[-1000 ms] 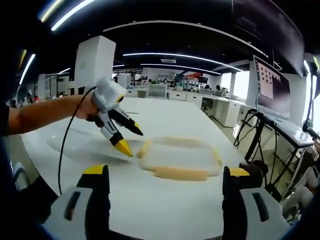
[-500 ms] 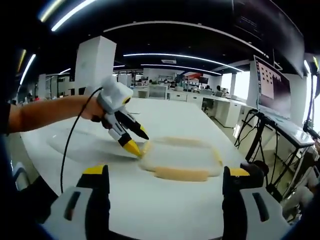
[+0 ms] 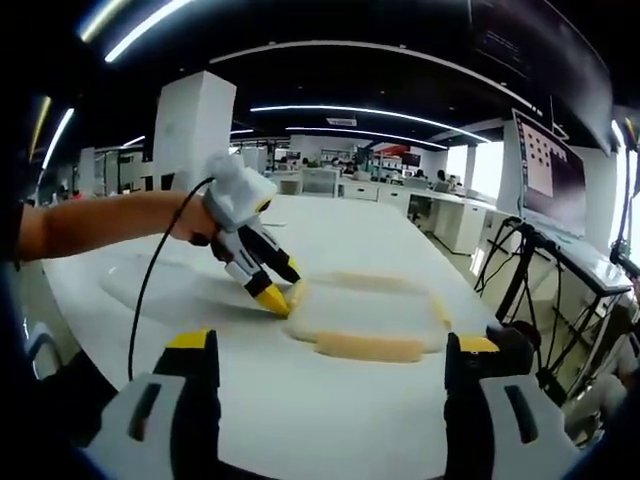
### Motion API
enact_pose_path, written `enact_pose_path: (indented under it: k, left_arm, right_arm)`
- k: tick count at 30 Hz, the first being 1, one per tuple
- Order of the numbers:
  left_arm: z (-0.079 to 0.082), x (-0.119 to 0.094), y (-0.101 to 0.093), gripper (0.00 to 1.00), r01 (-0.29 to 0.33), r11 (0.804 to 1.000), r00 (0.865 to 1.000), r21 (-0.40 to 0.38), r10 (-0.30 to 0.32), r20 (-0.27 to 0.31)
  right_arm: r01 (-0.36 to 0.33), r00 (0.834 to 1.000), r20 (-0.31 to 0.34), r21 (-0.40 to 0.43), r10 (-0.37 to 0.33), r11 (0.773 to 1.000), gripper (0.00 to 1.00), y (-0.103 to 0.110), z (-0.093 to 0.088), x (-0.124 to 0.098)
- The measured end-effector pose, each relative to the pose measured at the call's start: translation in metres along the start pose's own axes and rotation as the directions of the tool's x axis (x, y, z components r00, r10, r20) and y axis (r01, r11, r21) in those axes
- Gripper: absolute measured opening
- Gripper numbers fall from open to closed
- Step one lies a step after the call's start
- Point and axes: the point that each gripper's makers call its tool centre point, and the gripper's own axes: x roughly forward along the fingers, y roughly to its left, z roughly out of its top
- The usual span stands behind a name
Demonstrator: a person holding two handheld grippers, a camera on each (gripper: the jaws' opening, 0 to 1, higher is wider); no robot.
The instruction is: Snap each plastic latch of the storage box into its locked position after aligning the lid with the box until every specified latch is closed and the lid sits flush.
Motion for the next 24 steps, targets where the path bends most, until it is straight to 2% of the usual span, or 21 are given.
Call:
enact_pose_path:
  k: [10, 24]
  left_arm:
    - [0.0010, 0.0023, -0.0040, 0.40, -0.001, 1.000, 1.000, -0.001, 0.001, 0.029]
    - [-0.0009, 0.0022, -0.0012, 0.39, -0.005, 1.000, 0.999, 0.000, 0.005, 0.034]
  right_arm:
    - [-0.008, 1.000, -0.004, -0.008, 0.008, 1.000, 0.93, -0.0003, -0.0017, 0.0023]
    - [-0.001, 1.000, -0.005, -0.009, 0.001, 1.000, 0.92, -0.0014, -0.0024, 0.0028]
